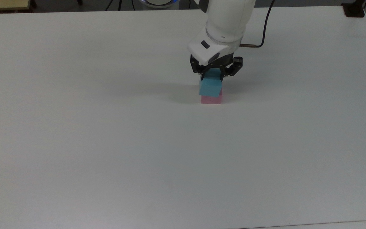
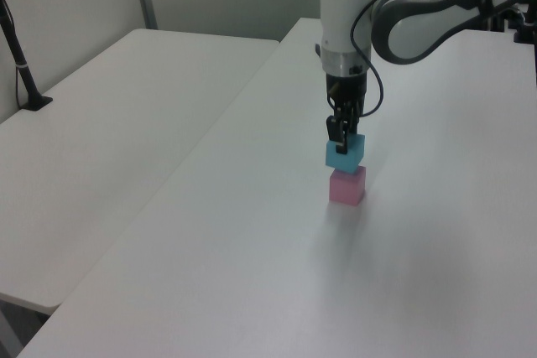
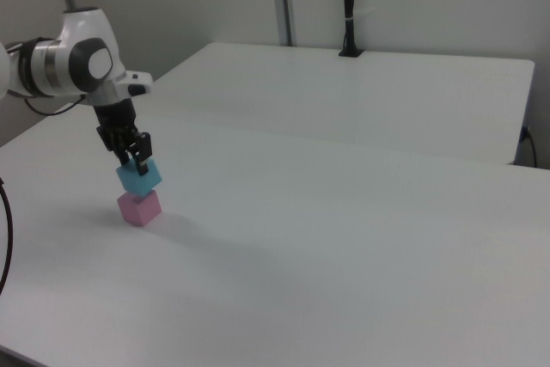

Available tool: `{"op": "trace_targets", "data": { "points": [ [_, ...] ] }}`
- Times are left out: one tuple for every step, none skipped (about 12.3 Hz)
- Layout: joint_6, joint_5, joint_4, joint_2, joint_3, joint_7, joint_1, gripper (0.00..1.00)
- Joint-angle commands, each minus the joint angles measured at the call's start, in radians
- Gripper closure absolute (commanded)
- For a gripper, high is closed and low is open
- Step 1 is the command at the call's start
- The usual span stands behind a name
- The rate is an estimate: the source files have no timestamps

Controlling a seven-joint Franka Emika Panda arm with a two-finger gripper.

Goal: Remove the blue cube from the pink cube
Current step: 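Close the gripper around the light-blue cube, then lift the blue cube off the pink cube and carry it aside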

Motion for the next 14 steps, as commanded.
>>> {"op": "trace_targets", "data": {
  "points": [
    [0.007,-0.016,-0.002,-0.043,-0.003,-0.181,-0.088,0.59],
    [0.017,-0.017,0.002,-0.034,-0.007,-0.265,-0.119,0.59],
    [0.02,-0.017,0.003,-0.029,-0.009,-0.319,-0.144,0.59],
    [0.02,-0.016,0.003,-0.029,-0.009,-0.368,-0.171,0.59],
    [0.02,-0.013,0.003,-0.028,-0.007,-0.443,-0.21,0.59],
    [0.02,-0.01,0.003,-0.024,-0.007,-0.488,-0.233,0.59],
    [0.02,-0.002,0.012,-0.002,-0.007,-0.534,-0.265,0.59],
    [0.02,-0.002,0.037,0.024,-0.007,-0.554,-0.291,0.59],
    [0.021,0.0,0.04,0.052,-0.007,-0.573,-0.316,0.59],
    [0.021,-0.003,0.04,0.075,-0.007,-0.586,-0.333,0.59],
    [0.021,-0.004,0.055,0.106,-0.006,-0.597,-0.34,0.58],
    [0.021,-0.004,0.061,0.12,-0.006,-0.597,-0.34,0.58],
    [0.021,0.0,0.062,0.127,-0.006,-0.596,-0.34,0.58],
    [0.021,0.003,0.062,0.129,-0.006,-0.593,-0.34,0.58]
  ]
}}
